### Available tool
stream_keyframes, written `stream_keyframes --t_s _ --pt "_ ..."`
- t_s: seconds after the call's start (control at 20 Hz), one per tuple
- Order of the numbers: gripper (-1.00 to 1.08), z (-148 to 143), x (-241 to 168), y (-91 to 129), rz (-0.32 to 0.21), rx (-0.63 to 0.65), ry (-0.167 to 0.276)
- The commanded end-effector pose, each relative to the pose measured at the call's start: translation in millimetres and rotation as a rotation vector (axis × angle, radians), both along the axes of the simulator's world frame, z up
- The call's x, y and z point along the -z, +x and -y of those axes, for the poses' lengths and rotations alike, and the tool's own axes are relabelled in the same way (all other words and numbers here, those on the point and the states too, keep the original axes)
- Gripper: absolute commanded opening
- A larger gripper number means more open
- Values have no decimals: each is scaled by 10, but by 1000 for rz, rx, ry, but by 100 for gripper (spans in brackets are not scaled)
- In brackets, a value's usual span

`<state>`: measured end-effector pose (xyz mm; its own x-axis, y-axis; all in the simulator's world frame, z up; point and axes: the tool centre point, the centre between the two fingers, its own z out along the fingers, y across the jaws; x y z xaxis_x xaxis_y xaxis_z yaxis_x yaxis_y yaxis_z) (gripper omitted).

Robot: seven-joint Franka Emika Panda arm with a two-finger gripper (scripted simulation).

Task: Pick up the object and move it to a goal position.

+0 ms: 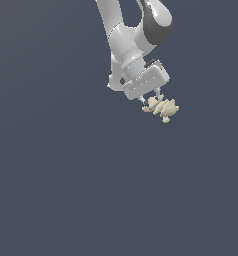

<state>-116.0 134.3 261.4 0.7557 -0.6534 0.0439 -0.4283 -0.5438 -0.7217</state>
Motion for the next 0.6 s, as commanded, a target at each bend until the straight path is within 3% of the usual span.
stream_keyframes --t_s 0.0,0.55 --pt "-100 -25 -60 -39 0 0 0" --pt "-100 -122 -333 -203 2 -1 4"
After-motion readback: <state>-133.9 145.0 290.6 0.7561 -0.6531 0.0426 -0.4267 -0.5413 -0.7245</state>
